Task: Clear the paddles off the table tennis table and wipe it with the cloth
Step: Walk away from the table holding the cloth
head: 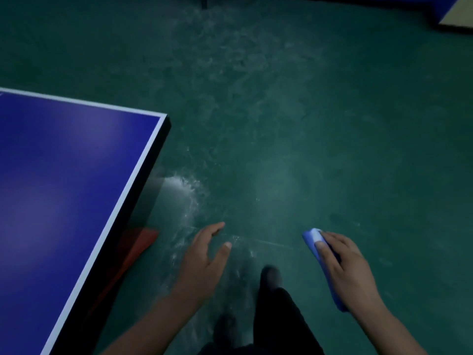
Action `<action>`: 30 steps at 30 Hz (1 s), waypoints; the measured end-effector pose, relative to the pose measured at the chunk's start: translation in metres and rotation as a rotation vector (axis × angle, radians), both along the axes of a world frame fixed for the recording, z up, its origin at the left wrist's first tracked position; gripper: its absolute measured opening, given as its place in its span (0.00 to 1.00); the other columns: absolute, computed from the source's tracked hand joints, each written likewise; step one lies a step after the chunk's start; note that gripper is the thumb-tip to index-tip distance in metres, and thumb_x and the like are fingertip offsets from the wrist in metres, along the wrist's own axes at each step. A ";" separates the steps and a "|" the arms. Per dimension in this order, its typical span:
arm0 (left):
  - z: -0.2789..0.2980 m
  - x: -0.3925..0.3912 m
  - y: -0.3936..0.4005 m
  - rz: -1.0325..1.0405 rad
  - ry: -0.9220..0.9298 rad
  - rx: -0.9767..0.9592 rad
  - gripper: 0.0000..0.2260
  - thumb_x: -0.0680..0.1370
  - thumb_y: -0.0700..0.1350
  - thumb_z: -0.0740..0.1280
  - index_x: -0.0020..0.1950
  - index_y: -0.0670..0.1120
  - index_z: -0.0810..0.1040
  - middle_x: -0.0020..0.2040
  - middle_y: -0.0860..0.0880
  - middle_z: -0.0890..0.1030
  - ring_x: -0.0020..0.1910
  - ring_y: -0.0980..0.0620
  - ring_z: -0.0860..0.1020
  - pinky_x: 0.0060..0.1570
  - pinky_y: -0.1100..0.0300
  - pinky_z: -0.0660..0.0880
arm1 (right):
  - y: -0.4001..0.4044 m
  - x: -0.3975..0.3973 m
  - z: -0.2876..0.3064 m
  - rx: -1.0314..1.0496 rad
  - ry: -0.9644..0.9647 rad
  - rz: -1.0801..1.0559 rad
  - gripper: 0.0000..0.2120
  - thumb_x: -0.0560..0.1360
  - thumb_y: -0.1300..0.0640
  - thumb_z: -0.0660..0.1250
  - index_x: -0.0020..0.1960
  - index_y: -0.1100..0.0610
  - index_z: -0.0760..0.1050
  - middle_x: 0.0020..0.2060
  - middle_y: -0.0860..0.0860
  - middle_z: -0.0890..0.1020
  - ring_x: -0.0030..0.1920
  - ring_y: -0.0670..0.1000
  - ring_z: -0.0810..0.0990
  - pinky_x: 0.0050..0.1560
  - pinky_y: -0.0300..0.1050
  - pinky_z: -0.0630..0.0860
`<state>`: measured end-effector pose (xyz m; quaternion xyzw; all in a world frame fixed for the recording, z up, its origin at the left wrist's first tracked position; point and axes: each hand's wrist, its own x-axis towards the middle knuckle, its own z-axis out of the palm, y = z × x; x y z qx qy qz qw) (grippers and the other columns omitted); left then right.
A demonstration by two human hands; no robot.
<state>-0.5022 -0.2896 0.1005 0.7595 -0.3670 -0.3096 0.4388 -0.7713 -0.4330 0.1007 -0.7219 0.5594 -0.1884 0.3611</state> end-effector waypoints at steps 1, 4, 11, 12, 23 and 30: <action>-0.002 0.009 -0.029 -0.013 -0.001 0.005 0.17 0.79 0.46 0.69 0.66 0.60 0.73 0.64 0.64 0.75 0.65 0.66 0.72 0.66 0.63 0.69 | -0.027 0.006 -0.003 0.009 -0.003 -0.019 0.14 0.80 0.45 0.64 0.63 0.44 0.80 0.58 0.38 0.77 0.58 0.26 0.70 0.59 0.33 0.66; -0.011 0.033 -0.114 -0.010 0.014 0.005 0.18 0.79 0.44 0.70 0.64 0.62 0.72 0.64 0.61 0.75 0.66 0.62 0.73 0.67 0.61 0.69 | -0.110 0.029 -0.016 0.014 -0.019 -0.074 0.14 0.80 0.47 0.64 0.63 0.46 0.81 0.57 0.38 0.78 0.57 0.25 0.70 0.59 0.37 0.66; 0.000 0.085 -0.300 0.175 0.078 -0.002 0.19 0.79 0.43 0.70 0.62 0.64 0.73 0.64 0.56 0.77 0.65 0.56 0.75 0.66 0.55 0.72 | -0.307 0.118 -0.008 0.066 -0.041 0.055 0.13 0.80 0.44 0.64 0.61 0.41 0.81 0.57 0.37 0.78 0.59 0.28 0.71 0.54 0.20 0.63; 0.004 0.097 -0.324 0.188 0.065 -0.016 0.18 0.78 0.46 0.70 0.62 0.65 0.73 0.64 0.57 0.77 0.65 0.57 0.75 0.65 0.56 0.72 | -0.335 0.136 -0.006 0.070 -0.043 0.089 0.14 0.79 0.43 0.64 0.62 0.42 0.80 0.57 0.37 0.78 0.58 0.27 0.71 0.53 0.18 0.62; 0.000 0.291 -0.524 0.487 0.024 -0.042 0.18 0.79 0.41 0.70 0.63 0.59 0.74 0.62 0.59 0.77 0.63 0.62 0.75 0.65 0.57 0.72 | -0.590 0.390 -0.005 0.091 -0.095 0.381 0.14 0.80 0.45 0.64 0.63 0.42 0.80 0.58 0.36 0.77 0.59 0.29 0.72 0.54 0.19 0.63; 0.000 0.449 -0.684 0.513 0.072 -0.073 0.20 0.79 0.40 0.70 0.60 0.64 0.72 0.60 0.62 0.76 0.62 0.62 0.75 0.63 0.59 0.71 | -0.738 0.555 0.004 0.080 -0.123 0.394 0.10 0.80 0.48 0.67 0.54 0.32 0.78 0.54 0.27 0.77 0.56 0.27 0.73 0.53 0.18 0.62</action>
